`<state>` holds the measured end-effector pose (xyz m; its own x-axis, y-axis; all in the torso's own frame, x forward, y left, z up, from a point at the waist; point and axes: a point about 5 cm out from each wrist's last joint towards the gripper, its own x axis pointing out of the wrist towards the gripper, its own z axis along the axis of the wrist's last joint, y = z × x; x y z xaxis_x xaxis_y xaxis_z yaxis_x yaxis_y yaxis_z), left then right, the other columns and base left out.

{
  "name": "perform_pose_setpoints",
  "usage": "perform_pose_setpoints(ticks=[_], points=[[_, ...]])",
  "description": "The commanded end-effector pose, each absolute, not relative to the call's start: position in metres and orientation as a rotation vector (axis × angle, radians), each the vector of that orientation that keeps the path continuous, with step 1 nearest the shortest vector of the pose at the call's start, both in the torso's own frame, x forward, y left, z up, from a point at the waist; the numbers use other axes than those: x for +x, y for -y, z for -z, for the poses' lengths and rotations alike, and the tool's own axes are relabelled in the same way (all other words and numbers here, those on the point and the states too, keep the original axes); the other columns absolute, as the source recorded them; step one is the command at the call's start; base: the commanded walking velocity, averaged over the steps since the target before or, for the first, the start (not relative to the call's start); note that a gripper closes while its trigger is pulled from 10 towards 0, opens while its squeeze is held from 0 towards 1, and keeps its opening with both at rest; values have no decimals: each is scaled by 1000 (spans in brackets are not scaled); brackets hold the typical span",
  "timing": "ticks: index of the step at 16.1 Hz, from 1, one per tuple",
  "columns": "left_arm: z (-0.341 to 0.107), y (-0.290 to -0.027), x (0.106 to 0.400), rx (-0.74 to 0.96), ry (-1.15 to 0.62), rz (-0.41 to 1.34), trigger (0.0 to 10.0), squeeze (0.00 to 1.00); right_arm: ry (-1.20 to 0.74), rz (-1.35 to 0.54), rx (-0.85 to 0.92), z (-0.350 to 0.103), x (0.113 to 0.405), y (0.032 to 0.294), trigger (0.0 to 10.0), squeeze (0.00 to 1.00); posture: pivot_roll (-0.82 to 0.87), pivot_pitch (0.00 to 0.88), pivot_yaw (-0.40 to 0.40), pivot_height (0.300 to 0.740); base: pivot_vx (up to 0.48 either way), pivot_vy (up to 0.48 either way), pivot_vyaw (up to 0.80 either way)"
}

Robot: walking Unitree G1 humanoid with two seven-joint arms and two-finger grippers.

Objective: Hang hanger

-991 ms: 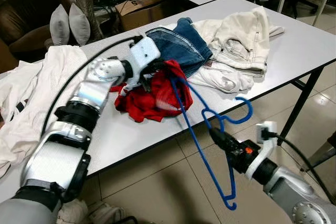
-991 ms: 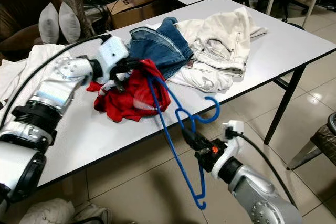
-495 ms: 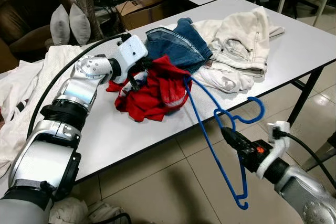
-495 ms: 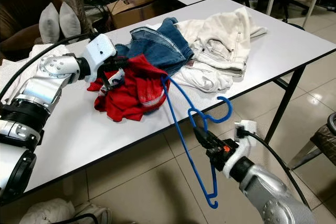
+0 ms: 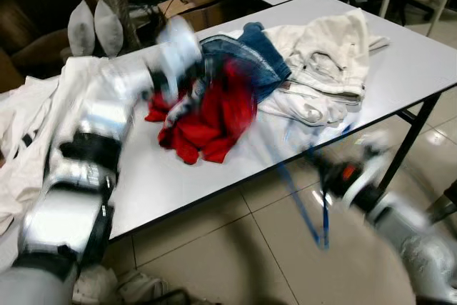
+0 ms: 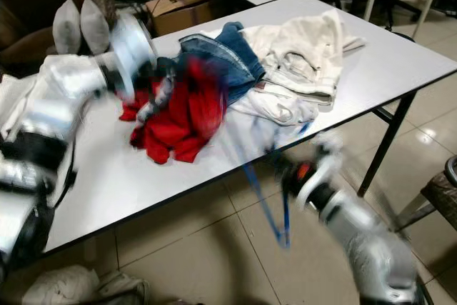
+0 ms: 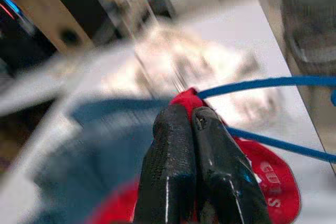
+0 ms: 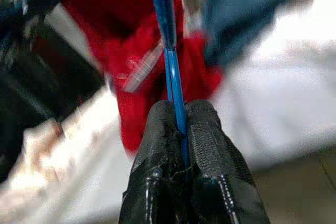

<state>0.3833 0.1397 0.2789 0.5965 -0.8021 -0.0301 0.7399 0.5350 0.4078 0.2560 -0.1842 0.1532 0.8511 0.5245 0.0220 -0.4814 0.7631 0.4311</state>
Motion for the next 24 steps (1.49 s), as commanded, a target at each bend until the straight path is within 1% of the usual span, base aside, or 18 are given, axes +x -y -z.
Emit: perform_pose_setpoints(ticks=[1, 2, 3, 4, 6, 9, 10, 11, 13, 14, 15, 17, 20, 24], points=[[-287, -146, 382, 397, 182, 911, 0, 0, -58, -542, 477, -161, 255, 185, 10000, 0, -180, 0, 155, 740, 0, 0, 0], [-259, -147, 381, 556, 71, 931, 0, 0, -140, -550, 446, -145, 248, 182, 10000, 0, -181, 0, 158, 740, 0, 0, 0], [-238, -148, 379, 642, -4, 945, 0, 0, -225, -556, 418, -129, 242, 178, 10000, 0, -185, 0, 164, 740, 0, 0, 0], [-227, -148, 377, 661, -36, 950, 0, 0, -305, -554, 405, -114, 235, 173, 10000, 0, -188, 0, 168, 740, 0, 0, 0], [-231, -140, 375, 609, -9, 975, 0, 0, -358, -588, 372, -108, 229, 163, 10000, 0, -191, 0, 172, 740, 0, 0, 0], [-235, -126, 375, 616, 21, 1007, 0, 0, -344, -667, 364, -113, 227, 153, 10000, 0, -194, 0, 176, 740, 0, 0, 0], [-235, -123, 374, 616, 23, 1022, 0, 0, -335, -665, 363, -114, 228, 154, 10000, 0, -198, 0, 178, 740, 0, 0, 0], [-232, -113, 368, 614, 21, 1098, 0, 0, -292, -636, 394, -120, 236, 157, 10000, 0, -197, 0, 176, 740, 0, 0, 0], [-227, -106, 362, 622, 2, 1154, 0, 0, -267, -622, 427, -123, 240, 160, 10000, 0, -197, 0, 174, 740, 0, 0, 0], [-226, -106, 365, 632, 4, 1116, 0, 0, -271, -656, 420, -124, 238, 157, 10000, 0, -199, 0, 173, 740, 0, 0, 0], [-227, -112, 372, 664, 11, 1025, 0, 0, -289, -719, 397, -124, 231, 152, 10000, 0, -200, 0, 172, 740, 0, 0, 0], [-234, -116, 376, 687, 47, 962, 0, 0, -344, -764, 326, -117, 224, 150, 10000, 0, -198, 0, 165, 740, 0, 0, 0], [-233, -115, 372, 667, 68, 945, 0, 0, -384, -734, 322, -111, 219, 153, 10000, 0, -200, 0, 131, 740, 0, 0, 0], [-211, -120, 365, 655, 40, 936, 0, 0, -386, -726, 334, -108, 210, 156, 10000, 0, -215, 0, 142, 740, 0, 0, 0]])
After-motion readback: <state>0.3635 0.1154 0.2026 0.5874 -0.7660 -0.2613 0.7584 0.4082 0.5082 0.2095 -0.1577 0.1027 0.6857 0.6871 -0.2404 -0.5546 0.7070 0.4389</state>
